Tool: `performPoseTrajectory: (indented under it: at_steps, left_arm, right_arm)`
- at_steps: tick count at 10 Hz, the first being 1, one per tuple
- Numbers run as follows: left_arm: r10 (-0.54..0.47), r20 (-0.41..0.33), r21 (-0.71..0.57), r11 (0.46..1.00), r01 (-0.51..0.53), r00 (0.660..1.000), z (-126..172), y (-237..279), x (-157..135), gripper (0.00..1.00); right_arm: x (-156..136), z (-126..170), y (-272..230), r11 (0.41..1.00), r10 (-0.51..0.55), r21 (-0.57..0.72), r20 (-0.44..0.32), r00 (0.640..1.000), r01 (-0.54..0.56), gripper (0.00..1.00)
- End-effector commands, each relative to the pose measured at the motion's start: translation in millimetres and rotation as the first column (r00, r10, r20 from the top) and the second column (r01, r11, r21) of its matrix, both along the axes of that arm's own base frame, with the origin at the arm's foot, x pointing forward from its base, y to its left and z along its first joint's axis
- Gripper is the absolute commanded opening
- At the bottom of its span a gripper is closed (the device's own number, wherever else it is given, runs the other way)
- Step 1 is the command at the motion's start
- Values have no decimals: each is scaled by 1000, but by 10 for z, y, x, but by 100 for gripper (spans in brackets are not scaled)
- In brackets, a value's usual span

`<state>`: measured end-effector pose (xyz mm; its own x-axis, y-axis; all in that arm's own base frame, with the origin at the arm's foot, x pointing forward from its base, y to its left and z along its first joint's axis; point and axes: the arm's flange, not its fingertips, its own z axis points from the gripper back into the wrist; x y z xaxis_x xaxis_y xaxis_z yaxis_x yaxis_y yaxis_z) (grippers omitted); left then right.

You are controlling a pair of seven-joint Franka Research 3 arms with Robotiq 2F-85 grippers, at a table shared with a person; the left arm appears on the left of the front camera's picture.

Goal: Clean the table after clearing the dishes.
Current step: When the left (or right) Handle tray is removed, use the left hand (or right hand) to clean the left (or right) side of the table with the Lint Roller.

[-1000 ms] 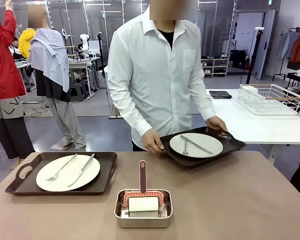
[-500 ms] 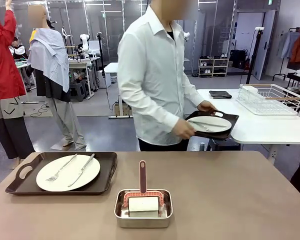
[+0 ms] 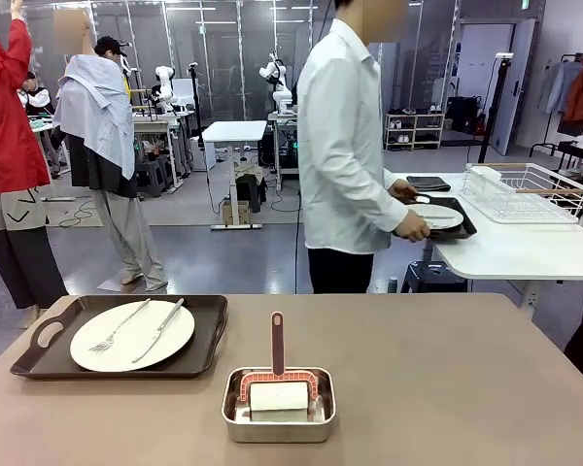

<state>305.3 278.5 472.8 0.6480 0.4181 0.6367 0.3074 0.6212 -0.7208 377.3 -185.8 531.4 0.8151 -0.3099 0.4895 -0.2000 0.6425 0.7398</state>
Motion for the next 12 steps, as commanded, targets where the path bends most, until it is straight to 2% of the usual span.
performPoseTrajectory:
  at_steps: [1,2,4,6,7,9,10,12]
  left_arm:
    - [-4,2,9,1000,4,1000,26,27,-16,100]
    - [-4,2,9,1000,4,1000,26,27,-16,100]
    - [-4,2,9,1000,4,1000,26,27,-16,100]
    - [-4,2,9,1000,4,1000,26,27,-16,100]
    - [-4,2,9,1000,4,1000,26,27,-16,100]
    - [-4,2,9,1000,4,1000,26,27,-16,100]
    - [-4,2,9,1000,4,1000,26,27,-16,100]
    - [-4,2,9,1000,4,1000,26,27,-16,100]
  right_arm:
    - [410,-88,656,966,192,-167,-52,980,-198,100]
    - [568,-176,1114,929,286,-217,-86,954,-299,100]
    - [902,-314,1944,864,395,-279,-141,908,-419,100]
    - [1009,-477,2518,791,474,-337,-189,860,-510,100]
    - [1040,-537,2702,759,504,-370,-188,843,-536,100]
    - [1032,-551,2880,748,546,-328,-188,816,-576,100]
    - [1001,-597,2831,756,529,-339,-185,828,-559,100]
    - [1001,-597,2831,756,529,-339,-185,828,-559,100]
